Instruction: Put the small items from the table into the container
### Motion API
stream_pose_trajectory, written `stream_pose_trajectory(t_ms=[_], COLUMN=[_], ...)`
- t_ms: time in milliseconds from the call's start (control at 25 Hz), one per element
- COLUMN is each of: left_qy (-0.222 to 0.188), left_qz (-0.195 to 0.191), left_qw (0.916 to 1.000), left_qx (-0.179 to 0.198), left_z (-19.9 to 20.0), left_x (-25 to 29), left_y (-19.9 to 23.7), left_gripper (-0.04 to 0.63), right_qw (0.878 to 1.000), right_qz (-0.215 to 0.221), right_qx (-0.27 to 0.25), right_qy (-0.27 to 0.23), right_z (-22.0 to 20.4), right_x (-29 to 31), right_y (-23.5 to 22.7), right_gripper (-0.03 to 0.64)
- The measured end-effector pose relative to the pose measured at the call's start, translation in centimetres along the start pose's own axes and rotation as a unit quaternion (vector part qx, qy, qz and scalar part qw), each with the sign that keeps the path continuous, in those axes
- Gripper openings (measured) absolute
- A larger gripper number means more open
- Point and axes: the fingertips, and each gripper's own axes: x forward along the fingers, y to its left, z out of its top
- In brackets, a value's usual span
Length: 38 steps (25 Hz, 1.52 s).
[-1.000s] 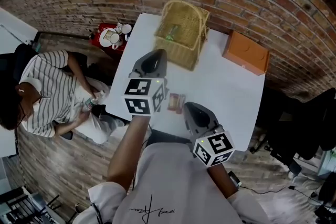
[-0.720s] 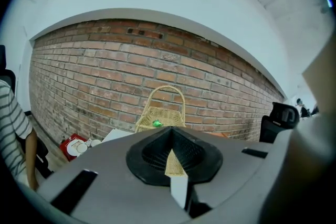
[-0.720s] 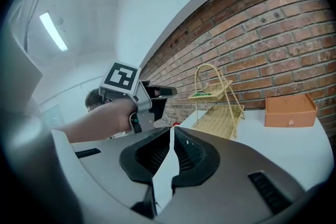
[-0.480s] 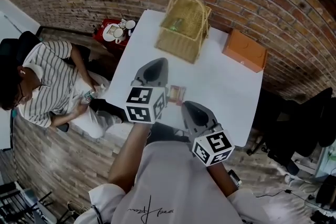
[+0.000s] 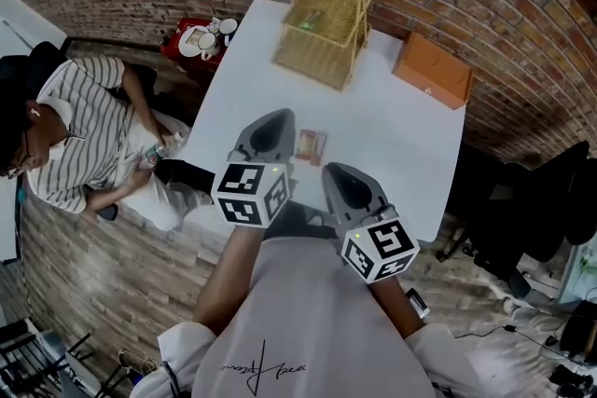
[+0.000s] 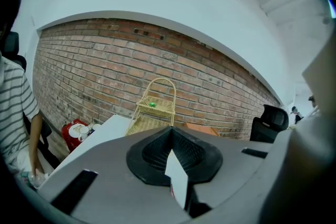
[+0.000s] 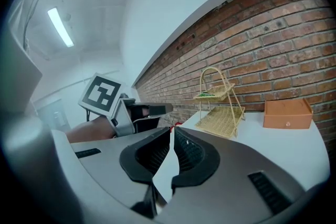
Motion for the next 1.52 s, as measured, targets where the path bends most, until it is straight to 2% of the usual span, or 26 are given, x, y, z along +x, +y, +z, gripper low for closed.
stream_pose_trajectory(t_ms=[280, 480, 840, 1160, 1520], left_qy=[0.016, 0.025, 0.031, 0.032, 0.049], left_qz=[-0.007, 0.010, 0.013, 0.001, 0.013], left_qw=[0.9999, 0.9995, 0.9992, 0.9995, 0.9987], left_qx=[-0.001, 0.018, 0.019, 0.003, -0.002], left_z=[-2.2, -3.2, -4.3, -4.9, -6.6], left_x=[-1.5, -2.4, -3.6, -4.1, -4.3], left_y=[-1.1, -1.0, -1.5, -1.8, -2.0], left_gripper=[0.011, 0.009, 0.009, 0.009, 0.009], right_qw=[1.000, 1.000, 1.000, 1.000, 1.000], right_qz=[0.001, 0.000, -0.005, -0.005, -0.005], right_qx=[0.000, 0.000, 0.000, 0.000, 0.007], right_qy=[0.000, 0.002, -0.001, -0.005, -0.003], right_z=[-0.7, -1.1, -1.5, -1.5, -2.2], right_x=[-0.9, -1.5, -2.4, -3.1, -3.9], right_y=[0.7, 0.8, 0.8, 1.0, 0.9], right_gripper=[0.023, 0.023, 0.023, 0.023, 0.023])
